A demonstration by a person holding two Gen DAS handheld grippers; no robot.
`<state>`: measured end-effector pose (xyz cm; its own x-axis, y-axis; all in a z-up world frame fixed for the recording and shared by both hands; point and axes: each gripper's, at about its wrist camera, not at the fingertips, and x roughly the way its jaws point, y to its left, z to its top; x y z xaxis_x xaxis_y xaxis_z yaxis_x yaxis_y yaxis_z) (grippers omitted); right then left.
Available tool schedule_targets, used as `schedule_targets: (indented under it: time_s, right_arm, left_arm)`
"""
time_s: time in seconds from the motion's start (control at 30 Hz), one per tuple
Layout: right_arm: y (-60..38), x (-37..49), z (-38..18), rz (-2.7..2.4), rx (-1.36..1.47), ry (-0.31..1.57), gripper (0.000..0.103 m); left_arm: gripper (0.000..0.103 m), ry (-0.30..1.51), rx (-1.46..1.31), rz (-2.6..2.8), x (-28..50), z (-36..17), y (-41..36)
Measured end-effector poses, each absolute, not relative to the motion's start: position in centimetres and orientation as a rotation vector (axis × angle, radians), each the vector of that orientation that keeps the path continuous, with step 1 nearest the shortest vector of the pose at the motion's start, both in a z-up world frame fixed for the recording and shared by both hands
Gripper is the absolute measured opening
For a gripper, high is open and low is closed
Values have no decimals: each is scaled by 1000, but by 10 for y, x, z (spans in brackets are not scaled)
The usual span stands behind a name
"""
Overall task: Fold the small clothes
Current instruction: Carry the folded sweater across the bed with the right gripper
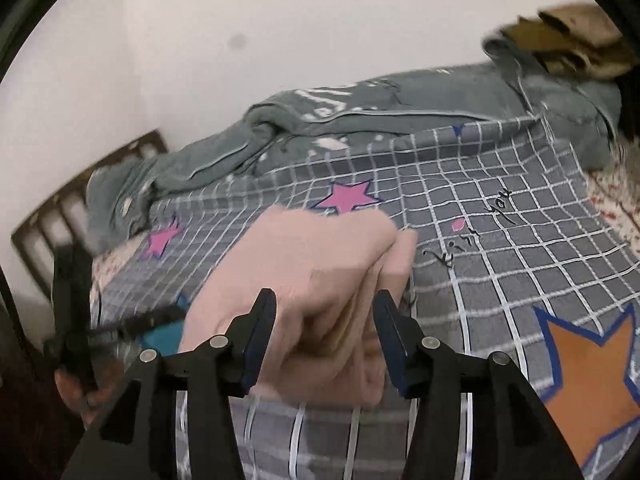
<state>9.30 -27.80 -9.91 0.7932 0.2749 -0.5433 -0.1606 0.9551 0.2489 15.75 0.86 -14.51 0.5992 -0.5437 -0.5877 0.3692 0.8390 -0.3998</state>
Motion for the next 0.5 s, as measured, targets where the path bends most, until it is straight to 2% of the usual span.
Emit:
schedule_targets:
  time_s: [0.17, 0.37, 0.43, 0.47, 0.5]
  right_arm:
    - [-265, 71, -106, 274, 146, 610, 50]
    - [-256, 77, -117, 286, 100, 604, 49]
    - [-258, 80, -119, 298, 117, 605, 41]
    - [-260, 81, -120, 318, 131, 607, 32]
    - [-259, 82, -120, 334, 137, 611, 18]
  left_arm:
    - [75, 739, -125, -608, 125, -138, -17]
    - [75, 754, 53, -558, 109, -160, -47]
    - [74, 742, 89, -499, 111, -166, -52]
    - [66, 742, 92, -480, 113, -168, -53]
    - [60, 736, 78, -472, 115, -167, -52]
